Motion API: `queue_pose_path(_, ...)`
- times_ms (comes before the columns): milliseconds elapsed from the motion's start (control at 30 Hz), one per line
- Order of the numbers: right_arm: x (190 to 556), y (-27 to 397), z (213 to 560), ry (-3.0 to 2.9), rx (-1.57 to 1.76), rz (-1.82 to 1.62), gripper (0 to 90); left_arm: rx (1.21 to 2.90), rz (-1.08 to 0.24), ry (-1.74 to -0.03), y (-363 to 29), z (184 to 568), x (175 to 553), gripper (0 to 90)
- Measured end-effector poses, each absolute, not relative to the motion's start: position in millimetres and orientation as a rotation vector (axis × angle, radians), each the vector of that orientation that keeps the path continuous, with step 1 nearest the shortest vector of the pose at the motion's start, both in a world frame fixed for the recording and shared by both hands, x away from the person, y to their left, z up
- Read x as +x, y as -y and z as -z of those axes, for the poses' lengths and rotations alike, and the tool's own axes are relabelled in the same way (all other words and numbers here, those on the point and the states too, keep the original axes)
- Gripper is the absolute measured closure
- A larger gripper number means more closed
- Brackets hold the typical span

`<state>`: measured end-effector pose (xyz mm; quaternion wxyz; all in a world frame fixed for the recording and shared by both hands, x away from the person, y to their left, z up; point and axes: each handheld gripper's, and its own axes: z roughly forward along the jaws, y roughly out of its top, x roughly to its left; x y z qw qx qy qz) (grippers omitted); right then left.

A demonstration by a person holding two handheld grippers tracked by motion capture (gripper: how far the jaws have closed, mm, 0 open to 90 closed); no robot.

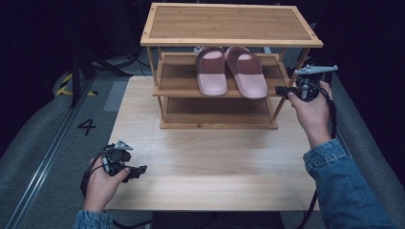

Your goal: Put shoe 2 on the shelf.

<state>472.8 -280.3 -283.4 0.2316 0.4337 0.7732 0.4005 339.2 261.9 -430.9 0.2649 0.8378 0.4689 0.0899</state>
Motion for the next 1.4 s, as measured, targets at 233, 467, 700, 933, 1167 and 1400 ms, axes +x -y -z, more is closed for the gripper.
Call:
queue_pose_path(233,489.9,273.2,294.9,-2.140,1.235,-1.074,90.0,2.265,-0.236,-1.277,-263.9,432.5,335.1,21.6)
queue_pose_path(467,490.1,256.0,299.7,-2.157,1.249,-1.162,89.8,2.278,-0.236,-1.273,-262.7,432.7,335.5,21.6)
queue_pose_path(700,491.5,234.7,300.6,-2.173,1.235,-1.197,89.1,2.277,-0.237,-1.269,-261.9,432.5,336.1,21.4)
queue_pose_path(933,486.3,235.3,293.4,-2.169,1.202,-1.202,84.7,2.275,-0.241,-1.263,-263.9,431.3,336.9,21.0)
queue_pose_path(1167,465.3,250.0,277.6,-2.163,1.161,-1.227,77.2,2.276,-0.248,-1.241,-261.5,427.8,340.5,21.0)
queue_pose_path(1400,438.9,277.9,269.0,-2.163,1.129,-1.223,67.1,2.274,-0.250,-1.212,-258.9,421.8,344.9,19.5)
